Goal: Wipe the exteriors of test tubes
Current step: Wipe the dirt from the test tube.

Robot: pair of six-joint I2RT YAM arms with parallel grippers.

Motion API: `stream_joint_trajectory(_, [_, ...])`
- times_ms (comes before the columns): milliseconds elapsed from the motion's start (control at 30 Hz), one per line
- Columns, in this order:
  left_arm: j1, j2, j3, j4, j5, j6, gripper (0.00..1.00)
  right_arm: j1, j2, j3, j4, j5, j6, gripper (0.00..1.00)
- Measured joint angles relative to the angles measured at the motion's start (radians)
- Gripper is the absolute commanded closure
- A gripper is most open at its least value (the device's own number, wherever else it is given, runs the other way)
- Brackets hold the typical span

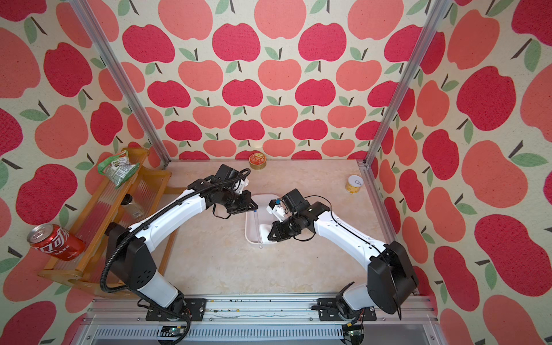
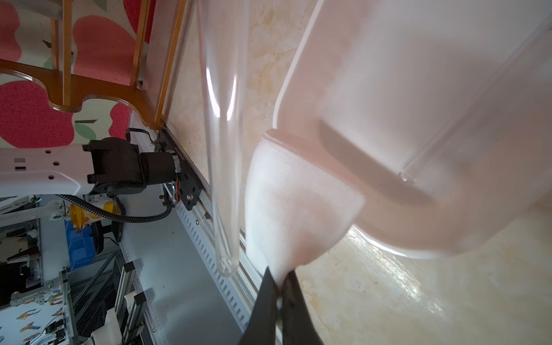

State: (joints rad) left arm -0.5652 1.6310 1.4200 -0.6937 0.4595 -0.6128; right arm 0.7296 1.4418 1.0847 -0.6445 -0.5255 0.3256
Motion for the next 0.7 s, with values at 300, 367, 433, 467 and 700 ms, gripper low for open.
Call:
stream_joint_trajectory(300, [-0.016,0.000,-0.016,0.023,0.002,-0.004,0.95,-0.030,0.071,0.119,0.000,0.011,-0.008,1.00])
stream_joint_trajectory(367, [-0.016,0.000,-0.019,0.026,0.002,-0.004,0.95,-0.034,0.080,0.139,0.000,0.011,-0.008,1.00])
stream_joint_trajectory(433, [-0.018,0.000,-0.021,0.027,0.002,-0.004,0.95,-0.037,0.087,0.154,0.000,0.011,-0.011,1.00])
stream_joint_trajectory(467, [-0.018,0.000,-0.021,0.027,0.002,-0.004,0.95,-0.038,0.088,0.160,0.000,0.011,-0.011,1.00])
stream_joint_trajectory(700, [-0.022,0.000,-0.021,0.033,0.002,-0.004,0.95,-0.038,0.088,0.161,0.000,-0.010,-0.013,1.00])
